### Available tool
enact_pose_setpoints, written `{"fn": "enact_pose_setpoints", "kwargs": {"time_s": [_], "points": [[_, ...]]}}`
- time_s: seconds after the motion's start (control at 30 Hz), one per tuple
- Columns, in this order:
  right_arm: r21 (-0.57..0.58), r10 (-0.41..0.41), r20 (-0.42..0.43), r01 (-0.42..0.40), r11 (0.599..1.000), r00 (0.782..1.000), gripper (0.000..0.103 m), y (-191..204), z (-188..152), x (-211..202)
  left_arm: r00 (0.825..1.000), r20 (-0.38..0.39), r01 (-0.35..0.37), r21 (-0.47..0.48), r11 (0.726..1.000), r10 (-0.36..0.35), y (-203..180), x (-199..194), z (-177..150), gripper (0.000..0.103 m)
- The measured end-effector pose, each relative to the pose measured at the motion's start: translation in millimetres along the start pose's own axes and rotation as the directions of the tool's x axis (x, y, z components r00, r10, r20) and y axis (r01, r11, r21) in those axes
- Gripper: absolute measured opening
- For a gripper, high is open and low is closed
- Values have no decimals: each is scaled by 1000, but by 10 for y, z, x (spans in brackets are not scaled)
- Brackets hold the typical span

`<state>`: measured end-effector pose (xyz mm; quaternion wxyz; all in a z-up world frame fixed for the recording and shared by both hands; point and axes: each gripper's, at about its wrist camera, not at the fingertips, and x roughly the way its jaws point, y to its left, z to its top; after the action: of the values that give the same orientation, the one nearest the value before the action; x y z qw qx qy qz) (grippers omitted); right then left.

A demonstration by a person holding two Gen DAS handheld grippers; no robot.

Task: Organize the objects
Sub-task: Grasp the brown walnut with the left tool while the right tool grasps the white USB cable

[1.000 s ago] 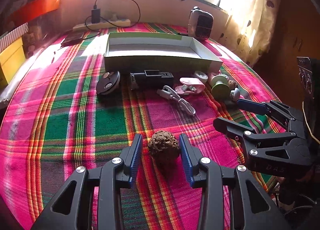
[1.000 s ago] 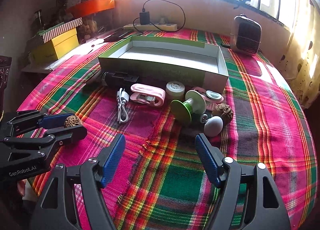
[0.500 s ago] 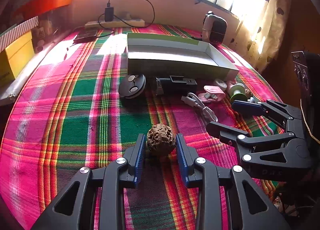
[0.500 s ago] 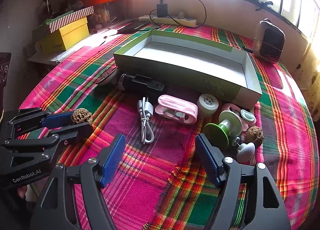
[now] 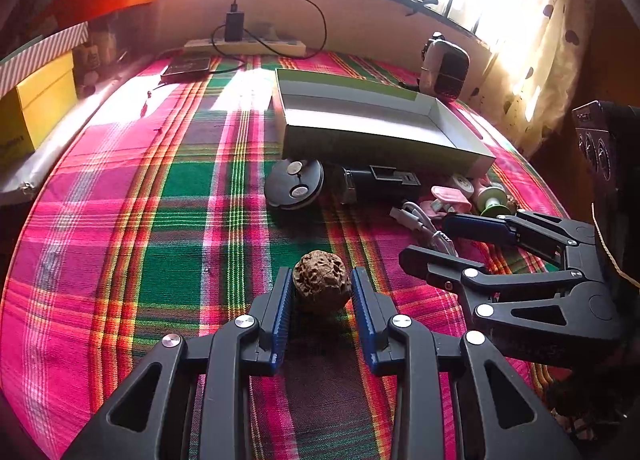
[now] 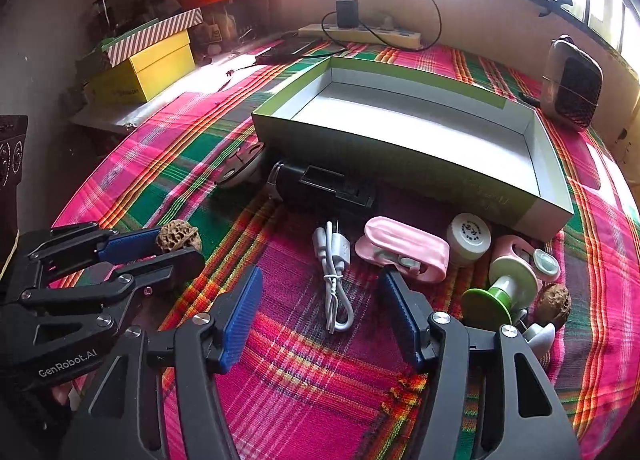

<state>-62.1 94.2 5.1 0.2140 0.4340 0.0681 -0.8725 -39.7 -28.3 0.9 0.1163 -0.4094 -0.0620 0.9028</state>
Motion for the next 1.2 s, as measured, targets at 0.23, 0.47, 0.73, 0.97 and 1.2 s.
{"fn": "enact_pose_setpoints", "kwargs": {"time_s": [0.23, 0.47, 0.73, 0.97, 1.2], "points": [[-7, -3, 0, 3, 1000, 1000, 46, 15, 29, 23, 1000, 1, 0, -1, 1000, 0, 8, 0, 5, 29], [-10, -25, 1, 25, 1000, 1000, 28, 3, 41, 31, 1000, 0, 0, 0, 1000, 0, 11, 0, 5, 29], [-3, -23, 2, 23, 1000, 1000, 17, -17, 40, 24, 1000, 1, 0, 1, 1000, 0, 11, 1, 4, 28], [2, -4, 6, 4, 1000, 1000, 17, -19, 25, 13, 1000, -3, -3, 6, 1000, 3, 19, 3, 25, 27], [18, 13, 13, -13, 1000, 1000, 17, -66, 31, -21, 1000, -7, 0, 21, 1000, 0, 2, -2, 76, 27]]}}
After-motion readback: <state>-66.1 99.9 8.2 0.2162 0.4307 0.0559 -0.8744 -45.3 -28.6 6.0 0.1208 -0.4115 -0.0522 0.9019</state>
